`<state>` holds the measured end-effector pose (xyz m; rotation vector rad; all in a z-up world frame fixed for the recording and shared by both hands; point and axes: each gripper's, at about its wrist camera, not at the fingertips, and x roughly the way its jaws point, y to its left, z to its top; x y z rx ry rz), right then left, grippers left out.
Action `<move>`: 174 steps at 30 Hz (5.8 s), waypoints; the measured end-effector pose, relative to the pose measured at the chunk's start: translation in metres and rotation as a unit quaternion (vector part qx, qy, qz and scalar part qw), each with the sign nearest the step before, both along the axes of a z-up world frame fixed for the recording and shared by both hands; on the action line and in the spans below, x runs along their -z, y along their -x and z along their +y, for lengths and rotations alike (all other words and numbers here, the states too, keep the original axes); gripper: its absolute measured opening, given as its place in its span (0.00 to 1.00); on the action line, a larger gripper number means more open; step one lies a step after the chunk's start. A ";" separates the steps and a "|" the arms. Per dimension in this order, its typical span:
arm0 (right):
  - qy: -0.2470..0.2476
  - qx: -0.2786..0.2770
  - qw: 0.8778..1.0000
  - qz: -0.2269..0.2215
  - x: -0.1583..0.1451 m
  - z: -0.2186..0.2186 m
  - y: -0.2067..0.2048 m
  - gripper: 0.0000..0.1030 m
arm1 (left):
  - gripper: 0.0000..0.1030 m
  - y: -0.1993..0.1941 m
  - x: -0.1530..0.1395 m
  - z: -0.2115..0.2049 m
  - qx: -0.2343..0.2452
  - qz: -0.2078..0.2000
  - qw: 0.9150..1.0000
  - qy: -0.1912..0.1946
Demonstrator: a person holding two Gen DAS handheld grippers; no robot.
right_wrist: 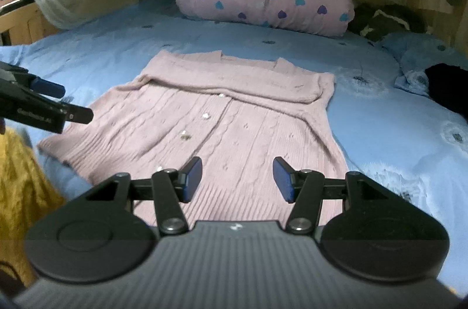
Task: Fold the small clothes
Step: 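Open the right gripper and move both grippers toward the cardigan hem, then grasp the ribbed hem with both grippers and lift it, then fold the hem up over the body toward the collar and open both grippers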
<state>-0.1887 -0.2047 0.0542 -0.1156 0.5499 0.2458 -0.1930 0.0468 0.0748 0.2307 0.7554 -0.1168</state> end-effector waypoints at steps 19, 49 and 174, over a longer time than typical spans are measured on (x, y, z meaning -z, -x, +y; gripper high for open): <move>0.127 -0.030 0.991 0.042 0.041 0.020 0.032 0.54 | 0.87 0.018 0.047 -0.011 0.037 0.020 0.996 -0.077; 0.126 0.000 0.992 -0.018 0.057 0.023 0.008 0.54 | 0.65 -0.004 0.062 -0.013 0.024 -0.031 0.997 -0.065; 0.046 0.140 0.989 -0.033 0.016 -0.064 -0.334 0.08 | 0.28 -0.350 0.019 0.080 -0.170 -0.097 0.981 0.007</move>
